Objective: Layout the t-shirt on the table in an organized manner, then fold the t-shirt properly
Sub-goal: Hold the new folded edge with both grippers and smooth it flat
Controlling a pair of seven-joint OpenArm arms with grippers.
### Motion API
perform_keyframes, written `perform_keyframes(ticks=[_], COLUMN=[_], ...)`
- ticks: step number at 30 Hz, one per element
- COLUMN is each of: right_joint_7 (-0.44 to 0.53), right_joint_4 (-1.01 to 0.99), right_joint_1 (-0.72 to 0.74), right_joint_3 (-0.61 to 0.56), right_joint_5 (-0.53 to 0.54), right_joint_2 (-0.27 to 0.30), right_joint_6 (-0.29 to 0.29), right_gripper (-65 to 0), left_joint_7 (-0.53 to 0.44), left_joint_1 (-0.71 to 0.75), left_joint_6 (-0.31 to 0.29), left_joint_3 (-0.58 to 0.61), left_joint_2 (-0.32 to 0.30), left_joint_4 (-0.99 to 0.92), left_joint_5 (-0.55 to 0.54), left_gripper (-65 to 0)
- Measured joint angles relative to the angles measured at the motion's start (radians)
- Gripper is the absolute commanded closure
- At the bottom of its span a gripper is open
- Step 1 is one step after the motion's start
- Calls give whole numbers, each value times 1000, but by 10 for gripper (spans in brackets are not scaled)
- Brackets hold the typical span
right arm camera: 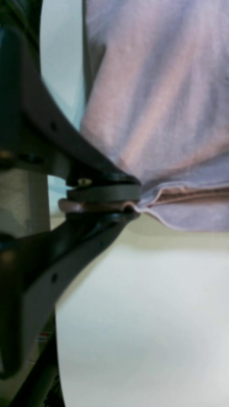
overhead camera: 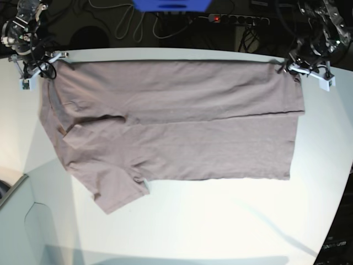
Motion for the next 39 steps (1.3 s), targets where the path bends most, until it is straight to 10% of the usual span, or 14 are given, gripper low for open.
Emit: perform_keyframes(ticks=[39], right_joint_7=[29], right_joint_4=[-3], right_joint_1=[-4], right_joint_3=[35], right_joint_5=[-8], right_joint_2=[-11], right_joint_6=[0], right_gripper=[0], left_joint_7=[-4], left_joint_1=[13], left_joint_6=[-20], left_joint_3=[-3], left_joint_2=[-9], left_joint_4=[-3], left_joint_5=[-4], left_gripper=[0])
